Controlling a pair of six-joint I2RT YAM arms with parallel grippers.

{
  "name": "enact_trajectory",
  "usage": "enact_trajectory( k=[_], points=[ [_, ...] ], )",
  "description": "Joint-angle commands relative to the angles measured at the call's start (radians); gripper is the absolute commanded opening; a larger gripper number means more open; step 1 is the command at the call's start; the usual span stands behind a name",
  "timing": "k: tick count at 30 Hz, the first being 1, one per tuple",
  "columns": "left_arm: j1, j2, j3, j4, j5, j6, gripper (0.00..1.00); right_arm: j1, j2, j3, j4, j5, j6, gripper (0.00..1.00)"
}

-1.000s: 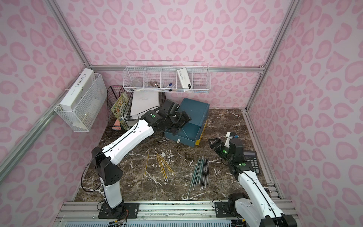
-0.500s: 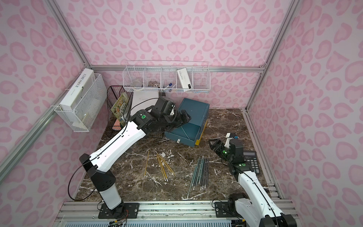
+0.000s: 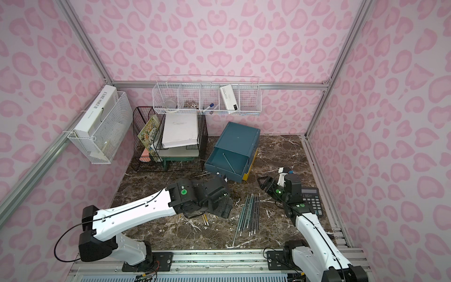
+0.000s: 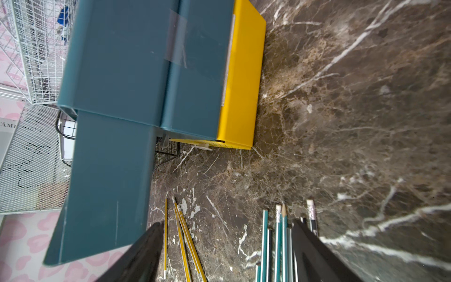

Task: Please place the pencils in the drawer according to their color
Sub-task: Pick up the pencil from the center of the board.

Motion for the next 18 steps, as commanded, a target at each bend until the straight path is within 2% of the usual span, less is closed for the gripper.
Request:
enact_trajectory(
  k=[1, 9, 18],
  points=[
    [-0.044, 0.063, -0.005, -0.064, -0.061, 0.028, 0.94, 0.000, -0.026, -0.016, -0.036, 0.011, -0.007, 0.81],
    [-0.122, 0.242, -0.022, 0.011, 0.004, 0.087, 0.94, 0.000, -0.098, -0.050, -0.063, 0.035, 0.029, 0.81],
    [-0.134, 0.288, -0.121, 0.112, 0.095, 0.072, 0.92, 0.000, -0.117, -0.022, -0.129, 0.068, 0.021, 0.81]
  ],
)
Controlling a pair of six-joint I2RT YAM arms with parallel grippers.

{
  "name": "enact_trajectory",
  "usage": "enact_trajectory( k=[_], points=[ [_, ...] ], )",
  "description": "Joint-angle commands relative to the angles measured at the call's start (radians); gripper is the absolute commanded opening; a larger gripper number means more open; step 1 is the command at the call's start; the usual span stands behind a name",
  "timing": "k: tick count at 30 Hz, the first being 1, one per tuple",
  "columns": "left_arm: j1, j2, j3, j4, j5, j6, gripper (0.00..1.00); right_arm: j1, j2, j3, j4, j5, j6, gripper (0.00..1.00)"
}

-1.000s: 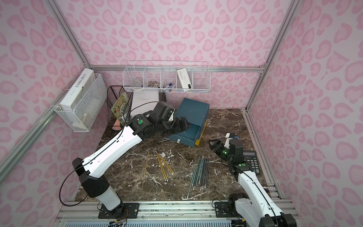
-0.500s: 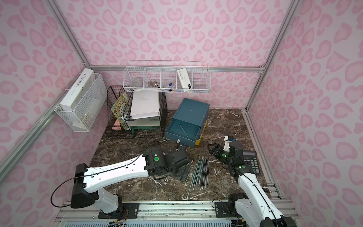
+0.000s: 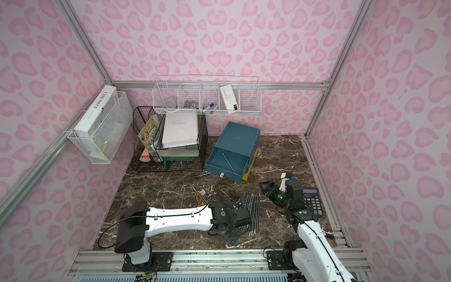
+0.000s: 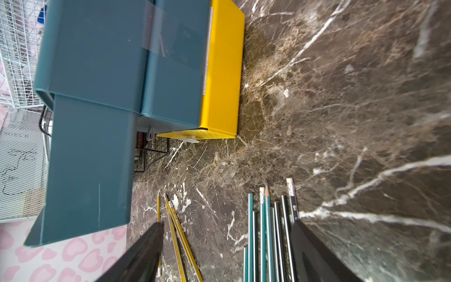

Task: Please place the pencils in the drawer according to their color
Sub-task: Pick up the pencil from the center of the board.

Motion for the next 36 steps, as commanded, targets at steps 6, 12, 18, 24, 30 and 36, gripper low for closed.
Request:
enact_trajectory(
  k=[6, 12, 18, 24, 30, 36],
  points=[
    [-0.013, 0.057, -0.026, 0.094, 0.077, -0.008, 0.90, 0.001, -0.029, 0.013, -0.056, 0.035, 0.011, 0.81],
    [-0.013, 0.100, -0.028, 0.134, 0.105, -0.009, 0.85, -0.001, -0.042, 0.016, -0.078, 0.045, 0.014, 0.81],
    [-0.010, 0.137, -0.023, 0.122, 0.102, -0.043, 0.74, 0.000, -0.049, 0.027, -0.097, 0.052, 0.009, 0.81],
    [0.003, 0.155, -0.033, 0.127, 0.107, -0.056, 0.63, 0.000, -0.055, 0.034, -0.109, 0.057, 0.008, 0.81],
    [0.030, 0.171, -0.050, 0.132, 0.125, -0.075, 0.50, 0.001, -0.066, 0.039, -0.118, 0.062, 0.006, 0.81],
    [0.051, 0.178, -0.060, 0.138, 0.130, -0.078, 0.40, 0.000, -0.067, 0.040, -0.119, 0.062, 0.006, 0.81]
  ],
)
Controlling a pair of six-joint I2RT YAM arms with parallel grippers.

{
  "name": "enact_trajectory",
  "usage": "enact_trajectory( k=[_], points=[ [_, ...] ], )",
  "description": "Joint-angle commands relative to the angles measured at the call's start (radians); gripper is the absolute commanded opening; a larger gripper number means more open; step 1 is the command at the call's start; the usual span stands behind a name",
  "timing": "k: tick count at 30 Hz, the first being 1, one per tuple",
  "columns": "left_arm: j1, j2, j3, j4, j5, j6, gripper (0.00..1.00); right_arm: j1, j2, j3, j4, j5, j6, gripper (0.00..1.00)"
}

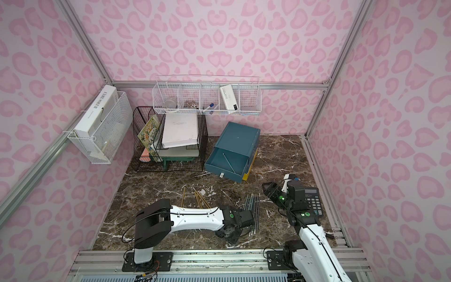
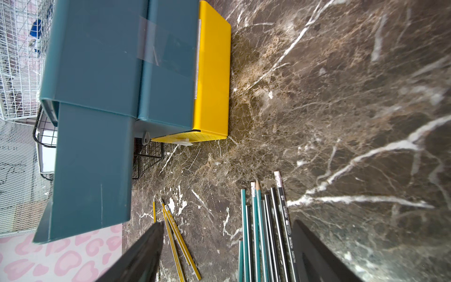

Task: Please place the pencils in the drawer according to their color
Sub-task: Pick up the pencil from the center of the board.

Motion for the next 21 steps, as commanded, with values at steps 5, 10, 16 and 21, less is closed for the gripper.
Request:
enact_trajectory(
  k=[5, 10, 16, 21],
  points=[
    [0.024, 0.018, -0.027, 0.010, 0.008, -0.009, 0.30, 0.000, -0.002, 0.012, -0.002, 0.011, -0.010, 0.81],
    [0.030, 0.022, -0.027, 0.013, 0.015, -0.010, 0.21, 0.000, -0.002, 0.012, -0.001, 0.010, -0.014, 0.81],
    [0.036, 0.027, -0.025, 0.016, 0.022, -0.012, 0.13, 0.001, -0.003, 0.014, -0.002, 0.012, -0.016, 0.81],
    [0.047, 0.030, -0.026, 0.013, 0.027, -0.016, 0.04, 0.000, 0.000, 0.018, -0.003, 0.012, -0.019, 0.81]
  ],
)
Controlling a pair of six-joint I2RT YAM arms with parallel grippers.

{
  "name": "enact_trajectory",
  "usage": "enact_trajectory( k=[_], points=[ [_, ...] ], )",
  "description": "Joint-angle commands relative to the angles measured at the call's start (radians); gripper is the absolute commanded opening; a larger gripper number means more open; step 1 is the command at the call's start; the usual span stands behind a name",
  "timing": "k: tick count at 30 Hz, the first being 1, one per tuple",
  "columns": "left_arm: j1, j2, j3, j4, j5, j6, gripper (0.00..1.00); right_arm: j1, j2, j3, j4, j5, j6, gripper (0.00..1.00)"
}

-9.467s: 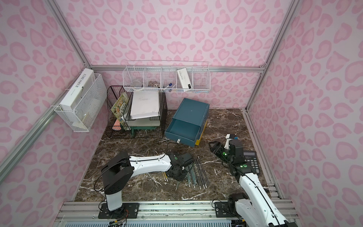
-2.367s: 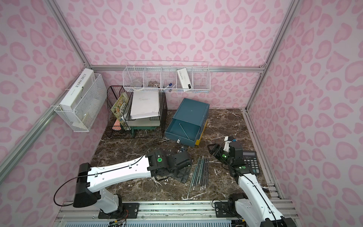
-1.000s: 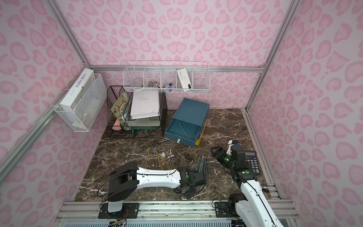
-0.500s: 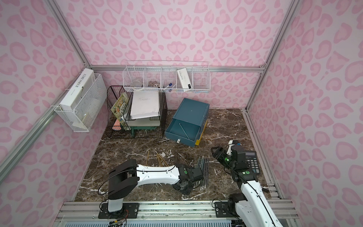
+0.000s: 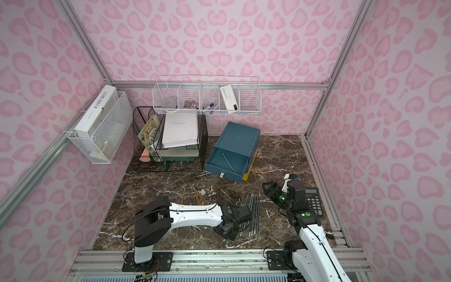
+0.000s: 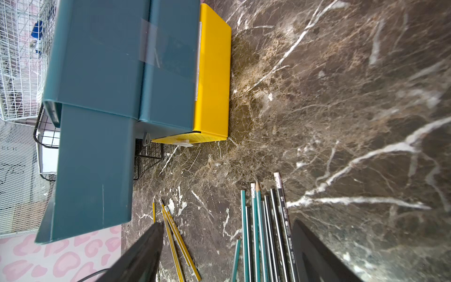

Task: Please place the pencils in the drawer according to their color
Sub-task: Pick up the pencil from the center of the board.

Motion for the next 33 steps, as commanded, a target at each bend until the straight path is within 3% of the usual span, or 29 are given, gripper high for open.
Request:
enact_trajectory(
  k=[1, 11, 19, 33],
  points=[
    [0.008, 0.023, -0.014, 0.032, -0.007, -0.008, 0.03, 0.000, 0.000, 0.011, 0.001, 0.008, -0.014, 0.81],
    [0.014, -0.029, -0.014, 0.022, -0.020, 0.003, 0.00, 0.000, 0.003, 0.016, 0.006, 0.004, -0.013, 0.81],
    [0.014, -0.138, 0.079, -0.105, -0.080, 0.065, 0.00, 0.000, 0.020, 0.021, 0.026, 0.004, -0.015, 0.81],
    [-0.045, -0.360, 0.189, -0.270, 0.027, 0.176, 0.00, 0.000, 0.065, 0.047, 0.072, 0.004, -0.008, 0.81]
  ],
)
